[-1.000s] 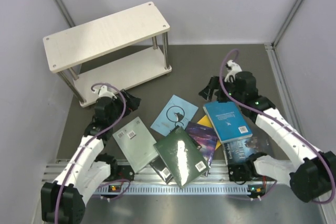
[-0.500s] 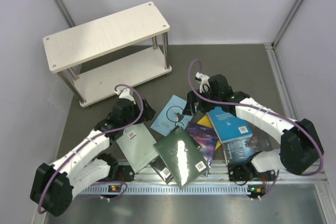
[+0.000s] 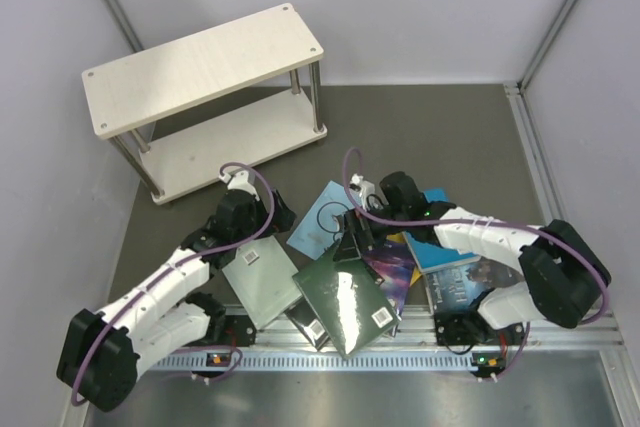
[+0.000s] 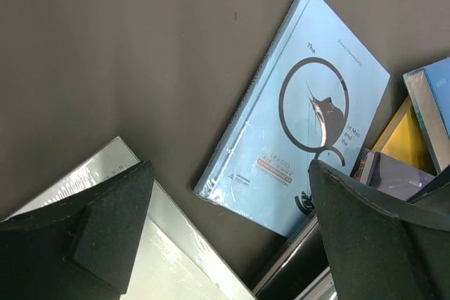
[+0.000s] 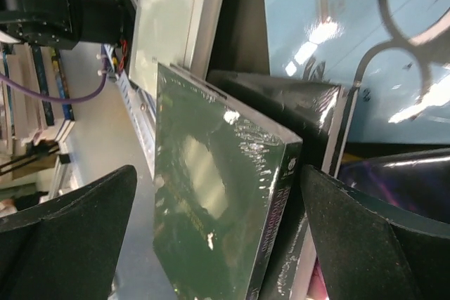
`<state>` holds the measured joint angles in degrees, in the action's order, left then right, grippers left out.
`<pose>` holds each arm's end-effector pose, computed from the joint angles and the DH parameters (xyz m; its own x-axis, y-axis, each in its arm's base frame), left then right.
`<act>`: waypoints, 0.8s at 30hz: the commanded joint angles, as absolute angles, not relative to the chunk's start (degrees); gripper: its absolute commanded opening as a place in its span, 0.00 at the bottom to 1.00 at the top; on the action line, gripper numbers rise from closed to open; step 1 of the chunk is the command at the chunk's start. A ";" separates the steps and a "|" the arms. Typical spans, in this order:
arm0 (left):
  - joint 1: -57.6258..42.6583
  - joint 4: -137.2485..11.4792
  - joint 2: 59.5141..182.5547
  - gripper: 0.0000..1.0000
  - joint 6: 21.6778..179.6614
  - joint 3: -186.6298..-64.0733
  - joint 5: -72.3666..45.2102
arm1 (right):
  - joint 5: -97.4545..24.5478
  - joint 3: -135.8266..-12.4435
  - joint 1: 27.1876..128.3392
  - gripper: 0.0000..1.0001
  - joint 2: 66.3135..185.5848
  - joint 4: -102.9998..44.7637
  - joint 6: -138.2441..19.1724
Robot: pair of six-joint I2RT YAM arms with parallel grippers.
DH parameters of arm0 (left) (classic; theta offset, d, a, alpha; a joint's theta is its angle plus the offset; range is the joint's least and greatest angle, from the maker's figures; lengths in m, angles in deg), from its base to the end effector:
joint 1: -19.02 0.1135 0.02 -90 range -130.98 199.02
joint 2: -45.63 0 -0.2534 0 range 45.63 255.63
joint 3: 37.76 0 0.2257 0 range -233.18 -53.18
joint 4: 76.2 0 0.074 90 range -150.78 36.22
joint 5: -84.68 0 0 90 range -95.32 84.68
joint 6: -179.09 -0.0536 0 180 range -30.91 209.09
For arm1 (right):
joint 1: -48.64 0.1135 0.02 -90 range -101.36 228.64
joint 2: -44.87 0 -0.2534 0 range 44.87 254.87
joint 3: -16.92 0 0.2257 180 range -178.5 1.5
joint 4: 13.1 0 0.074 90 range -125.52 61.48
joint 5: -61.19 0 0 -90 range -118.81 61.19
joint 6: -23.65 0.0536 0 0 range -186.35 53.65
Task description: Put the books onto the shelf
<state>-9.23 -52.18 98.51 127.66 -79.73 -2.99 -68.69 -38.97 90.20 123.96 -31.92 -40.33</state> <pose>0.1713 -0.0896 0.1998 -0.6709 -0.3467 -0.6555 0.0323 0.8695 -0.4930 0.1755 0.2015 0.1963 -0.8298 -0.2858 -0.4793 -0.5581 0.4268 0.7116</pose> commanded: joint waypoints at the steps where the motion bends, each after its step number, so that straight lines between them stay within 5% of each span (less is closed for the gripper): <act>1: -9.46 -53.31 97.75 0.96 126.71 -79.29 -2.24 | -71.09 -37.18 91.96 1.00 124.59 -24.92 -38.31; 11: -9.46 -52.70 95.03 0.95 127.15 -77.27 -2.94 | -71.88 -34.45 93.11 1.00 127.75 -19.56 -36.56; 13: -9.46 -52.61 94.50 0.94 127.32 -76.74 -3.03 | -72.49 -33.48 93.55 0.93 128.45 -16.84 -35.42; 16: -9.46 -52.70 93.97 0.94 127.85 -76.03 -3.03 | -73.72 -32.34 93.99 0.67 129.59 -13.50 -34.10; 20: -9.55 -52.52 93.35 0.93 128.20 -75.42 -3.21 | -73.55 -31.81 94.08 0.08 130.47 -12.70 -33.74; 24: -9.55 -51.99 92.21 0.93 128.11 -75.33 -3.64 | -71.97 -32.16 93.99 0.00 128.64 -14.36 -34.53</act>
<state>-9.23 -51.87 93.81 128.07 -75.88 -2.92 -75.58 -31.91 93.15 130.10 -14.76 -31.74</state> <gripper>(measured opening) 0.935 0.075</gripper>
